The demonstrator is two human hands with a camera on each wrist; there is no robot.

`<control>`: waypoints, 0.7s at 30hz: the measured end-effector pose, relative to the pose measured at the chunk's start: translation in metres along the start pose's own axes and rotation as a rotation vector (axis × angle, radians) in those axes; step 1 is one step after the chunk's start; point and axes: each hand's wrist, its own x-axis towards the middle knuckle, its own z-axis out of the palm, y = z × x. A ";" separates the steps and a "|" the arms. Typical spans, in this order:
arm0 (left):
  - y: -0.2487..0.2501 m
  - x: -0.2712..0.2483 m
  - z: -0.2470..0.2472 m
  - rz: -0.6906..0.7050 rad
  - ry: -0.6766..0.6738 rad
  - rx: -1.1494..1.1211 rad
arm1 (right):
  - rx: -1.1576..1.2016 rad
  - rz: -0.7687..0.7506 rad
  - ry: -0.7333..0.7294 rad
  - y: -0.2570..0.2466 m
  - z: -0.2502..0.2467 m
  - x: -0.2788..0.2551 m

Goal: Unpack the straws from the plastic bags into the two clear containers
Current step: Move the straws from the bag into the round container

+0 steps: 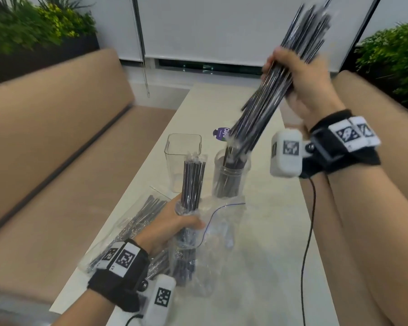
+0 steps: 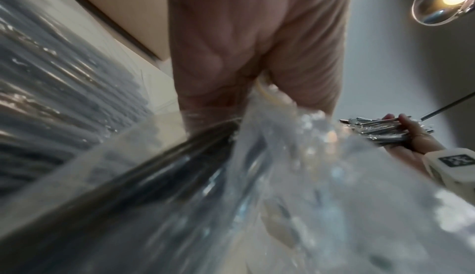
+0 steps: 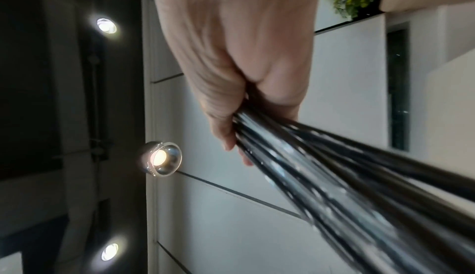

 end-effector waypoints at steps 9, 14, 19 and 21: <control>-0.013 -0.004 -0.014 0.025 0.068 -0.048 | -0.714 -0.244 0.109 0.103 0.027 -0.020; -0.018 -0.005 -0.020 0.023 0.064 -0.053 | -0.771 -0.090 0.133 0.149 0.012 -0.046; -0.018 -0.004 -0.021 0.018 0.061 -0.035 | -0.683 -0.087 0.236 0.117 -0.005 -0.027; -0.017 -0.003 -0.018 0.022 0.055 -0.028 | -0.740 -0.102 0.225 0.100 -0.011 -0.020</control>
